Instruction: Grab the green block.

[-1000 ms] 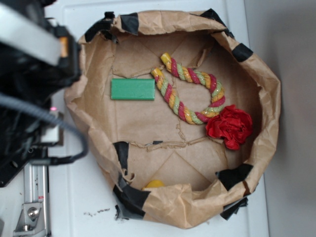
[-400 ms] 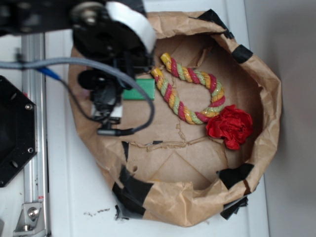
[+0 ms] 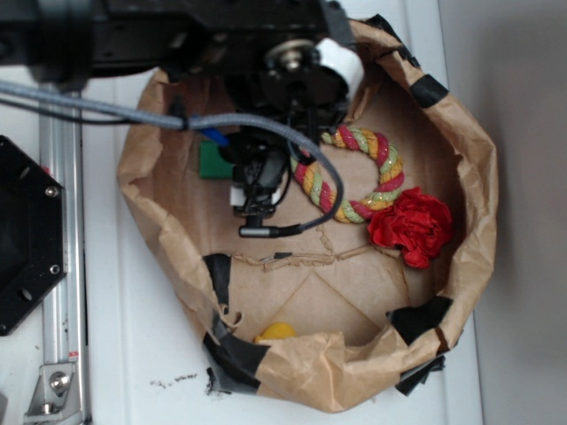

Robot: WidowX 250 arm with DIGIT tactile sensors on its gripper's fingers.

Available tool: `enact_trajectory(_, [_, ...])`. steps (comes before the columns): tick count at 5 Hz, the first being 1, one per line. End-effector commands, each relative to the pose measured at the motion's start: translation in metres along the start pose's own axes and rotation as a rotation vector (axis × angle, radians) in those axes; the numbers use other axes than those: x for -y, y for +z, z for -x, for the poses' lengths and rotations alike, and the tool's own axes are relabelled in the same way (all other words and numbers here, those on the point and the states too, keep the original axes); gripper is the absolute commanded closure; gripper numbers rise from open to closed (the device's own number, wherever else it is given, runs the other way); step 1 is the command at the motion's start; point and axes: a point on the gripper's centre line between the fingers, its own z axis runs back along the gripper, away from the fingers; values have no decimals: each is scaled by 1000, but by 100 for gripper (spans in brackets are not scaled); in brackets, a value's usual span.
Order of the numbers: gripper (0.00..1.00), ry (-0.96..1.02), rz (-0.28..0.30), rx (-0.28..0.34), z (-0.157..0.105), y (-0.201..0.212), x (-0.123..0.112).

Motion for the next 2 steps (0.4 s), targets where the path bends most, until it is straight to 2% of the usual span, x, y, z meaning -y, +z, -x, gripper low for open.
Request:
enact_trajectory(1, [0, -3, -31, 15, -2, -8, -8])
enact_trajectory(2, [0, -17, -30, 38, 25, -11, -1])
